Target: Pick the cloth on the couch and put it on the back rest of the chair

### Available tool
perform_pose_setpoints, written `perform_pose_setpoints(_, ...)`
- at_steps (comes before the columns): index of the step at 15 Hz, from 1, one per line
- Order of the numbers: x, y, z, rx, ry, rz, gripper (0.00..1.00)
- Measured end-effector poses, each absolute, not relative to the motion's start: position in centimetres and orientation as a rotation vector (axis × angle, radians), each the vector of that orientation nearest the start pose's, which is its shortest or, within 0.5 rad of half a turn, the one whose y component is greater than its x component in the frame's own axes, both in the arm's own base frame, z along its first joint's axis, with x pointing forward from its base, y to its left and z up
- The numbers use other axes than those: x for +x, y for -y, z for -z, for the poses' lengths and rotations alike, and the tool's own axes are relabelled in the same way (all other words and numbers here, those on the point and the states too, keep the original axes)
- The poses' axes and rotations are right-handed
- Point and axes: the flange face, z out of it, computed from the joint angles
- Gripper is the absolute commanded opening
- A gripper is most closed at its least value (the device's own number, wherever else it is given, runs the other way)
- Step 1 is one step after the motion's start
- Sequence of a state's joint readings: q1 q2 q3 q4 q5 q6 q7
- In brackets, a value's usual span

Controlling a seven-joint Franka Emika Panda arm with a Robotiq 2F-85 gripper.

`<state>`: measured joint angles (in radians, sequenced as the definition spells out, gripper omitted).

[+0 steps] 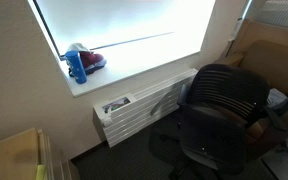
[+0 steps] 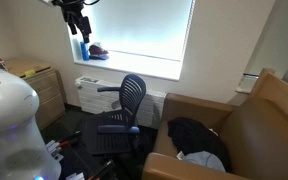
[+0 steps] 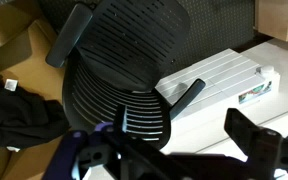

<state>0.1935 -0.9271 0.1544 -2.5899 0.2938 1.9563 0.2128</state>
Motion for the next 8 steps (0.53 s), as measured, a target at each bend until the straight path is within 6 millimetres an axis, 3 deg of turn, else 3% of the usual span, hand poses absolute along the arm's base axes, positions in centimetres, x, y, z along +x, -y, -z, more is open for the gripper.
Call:
perform_pose_setpoints(5, 28.7, -12.8, -55.6, -2.869, -0.057, 0.380, 1.00)
perform_pose_setpoints(8, 32.5, -10.9, -54.4, -2.823, -0.303, 0.438, 1.00)
